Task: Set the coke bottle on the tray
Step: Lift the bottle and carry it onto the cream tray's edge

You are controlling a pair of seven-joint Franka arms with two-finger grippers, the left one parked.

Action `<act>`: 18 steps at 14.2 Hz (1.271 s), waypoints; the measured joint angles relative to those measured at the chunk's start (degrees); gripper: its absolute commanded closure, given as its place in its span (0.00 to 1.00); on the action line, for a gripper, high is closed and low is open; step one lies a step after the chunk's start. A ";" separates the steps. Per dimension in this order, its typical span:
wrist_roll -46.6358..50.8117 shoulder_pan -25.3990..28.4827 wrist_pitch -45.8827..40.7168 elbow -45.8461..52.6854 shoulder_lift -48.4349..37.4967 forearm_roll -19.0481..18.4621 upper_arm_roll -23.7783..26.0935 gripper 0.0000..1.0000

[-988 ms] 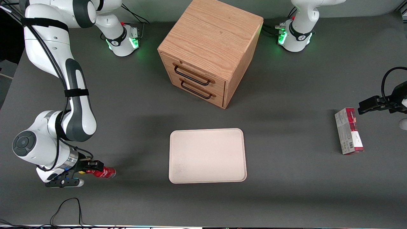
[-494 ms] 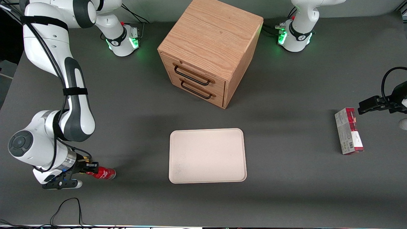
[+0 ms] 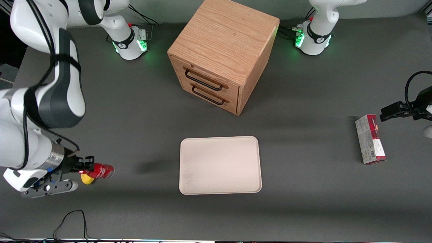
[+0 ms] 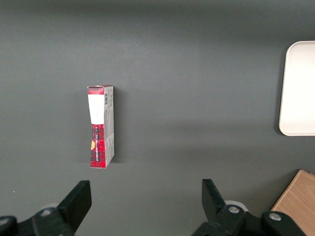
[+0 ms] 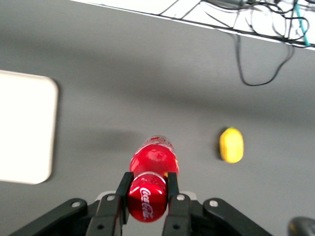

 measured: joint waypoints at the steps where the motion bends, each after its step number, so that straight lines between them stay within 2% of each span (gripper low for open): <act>1: 2.25 0.04 -1.10 0.98 -0.21 -0.07 1.70 1.00; 4: 13.04 0.19 0.31 1.38 0.15 -1.58 8.37 1.00; 8: 27.15 1.14 7.43 1.32 3.99 -11.23 20.69 1.00; 11: 31.72 2.14 11.56 1.32 7.74 -18.45 27.57 1.00; 18: 32.00 2.17 22.37 1.23 15.75 -23.17 28.73 1.00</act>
